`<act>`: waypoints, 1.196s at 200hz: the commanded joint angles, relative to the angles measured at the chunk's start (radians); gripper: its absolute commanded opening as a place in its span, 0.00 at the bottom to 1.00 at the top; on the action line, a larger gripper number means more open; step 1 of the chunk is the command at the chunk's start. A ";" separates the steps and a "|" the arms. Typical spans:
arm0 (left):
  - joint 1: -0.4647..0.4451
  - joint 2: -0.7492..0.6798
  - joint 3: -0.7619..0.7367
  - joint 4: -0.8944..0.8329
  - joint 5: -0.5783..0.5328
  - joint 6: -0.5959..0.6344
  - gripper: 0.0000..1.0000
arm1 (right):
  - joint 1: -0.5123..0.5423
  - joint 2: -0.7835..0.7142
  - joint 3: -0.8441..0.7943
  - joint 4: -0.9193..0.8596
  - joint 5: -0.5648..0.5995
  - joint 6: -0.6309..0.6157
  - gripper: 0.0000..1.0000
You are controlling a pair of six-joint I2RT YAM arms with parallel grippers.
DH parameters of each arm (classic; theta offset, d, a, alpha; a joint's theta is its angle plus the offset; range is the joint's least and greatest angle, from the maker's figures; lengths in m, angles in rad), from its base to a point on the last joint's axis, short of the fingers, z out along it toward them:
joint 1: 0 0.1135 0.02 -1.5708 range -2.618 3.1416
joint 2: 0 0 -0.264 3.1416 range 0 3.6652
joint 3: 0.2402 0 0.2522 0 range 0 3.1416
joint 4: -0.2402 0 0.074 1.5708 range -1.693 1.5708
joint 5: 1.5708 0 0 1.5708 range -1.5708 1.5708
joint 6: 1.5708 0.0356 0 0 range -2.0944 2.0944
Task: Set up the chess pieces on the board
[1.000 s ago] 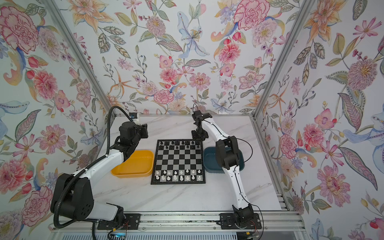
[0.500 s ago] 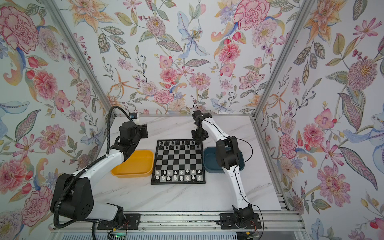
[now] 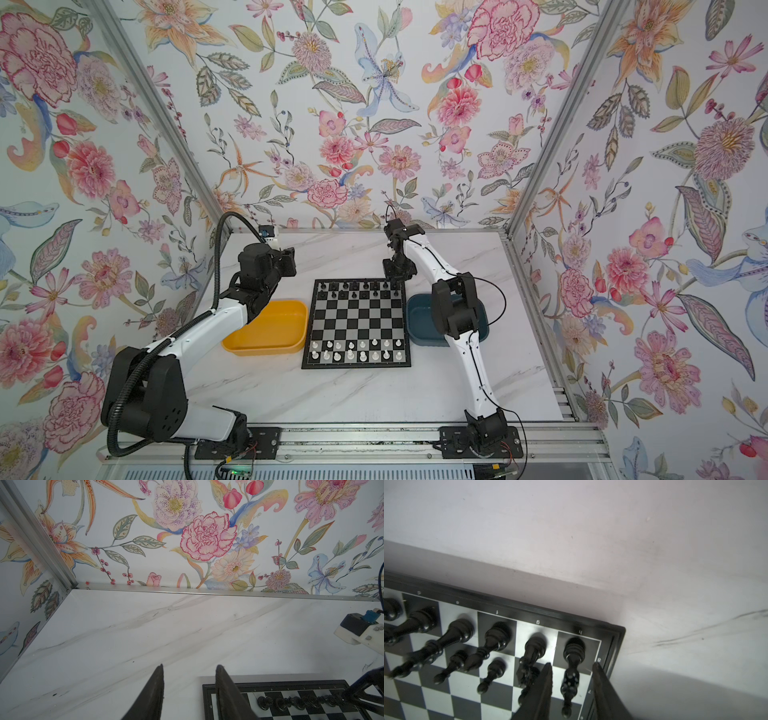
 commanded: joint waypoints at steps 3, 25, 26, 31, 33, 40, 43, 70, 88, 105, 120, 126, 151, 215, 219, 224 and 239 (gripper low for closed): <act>0.013 -0.034 -0.011 -0.007 -0.020 0.016 0.43 | -0.003 -0.078 0.031 -0.024 0.017 0.010 0.35; 0.012 -0.058 -0.019 -0.008 -0.024 0.018 0.43 | -0.004 -0.128 0.030 -0.024 0.038 0.010 0.36; 0.012 -0.059 -0.019 -0.009 -0.025 0.018 0.43 | -0.004 -0.130 0.029 -0.024 0.039 0.010 0.36; 0.013 -0.068 -0.022 -0.008 -0.023 0.018 0.43 | -0.004 -0.142 0.028 -0.024 0.046 0.008 0.36; 0.013 -0.071 -0.023 -0.008 -0.025 0.018 0.43 | -0.004 -0.149 0.027 -0.024 0.050 0.007 0.36; 0.013 -0.082 -0.027 -0.010 -0.025 0.018 0.43 | -0.004 -0.169 0.024 -0.023 0.059 0.004 0.36; 0.012 -0.087 -0.028 -0.009 -0.025 0.019 0.43 | -0.004 -0.178 0.023 -0.024 0.063 0.002 0.36; 0.012 -0.142 -0.049 -0.009 -0.025 0.022 0.44 | -0.004 -0.271 -0.003 -0.022 0.113 -0.018 0.37; 0.012 -0.184 -0.066 -0.010 -0.015 0.026 0.45 | -0.003 -0.338 -0.026 -0.016 0.160 -0.034 0.37; 0.011 -0.227 -0.084 -0.012 -0.009 0.020 0.45 | -0.004 -0.414 -0.073 0.013 0.189 -0.046 0.39; 0.009 -0.268 -0.101 -0.012 -0.005 0.016 0.46 | -0.004 -0.492 -0.139 0.061 0.200 -0.051 0.41; 0.009 -0.284 -0.107 -0.014 -0.004 0.013 0.47 | -0.004 -0.528 -0.172 0.089 0.202 -0.051 0.42; 0.009 -0.350 -0.120 -0.041 -0.004 0.016 0.50 | -0.006 -0.700 -0.347 0.221 0.206 -0.054 0.53; 0.009 -0.476 -0.182 -0.054 -0.001 0.045 0.95 | -0.032 -1.239 -0.967 0.674 0.231 -0.120 0.99; 0.008 -0.479 -0.186 -0.054 0.000 0.049 0.99 | -0.034 -1.270 -1.015 0.712 0.237 -0.133 0.99; 0.008 -0.482 -0.192 -0.049 -0.003 0.053 0.99 | -0.035 -1.313 -1.074 0.762 0.245 -0.151 0.99; 0.009 -0.487 -0.219 -0.027 -0.047 0.056 0.99 | -0.044 -1.423 -1.240 0.911 0.285 -0.187 0.99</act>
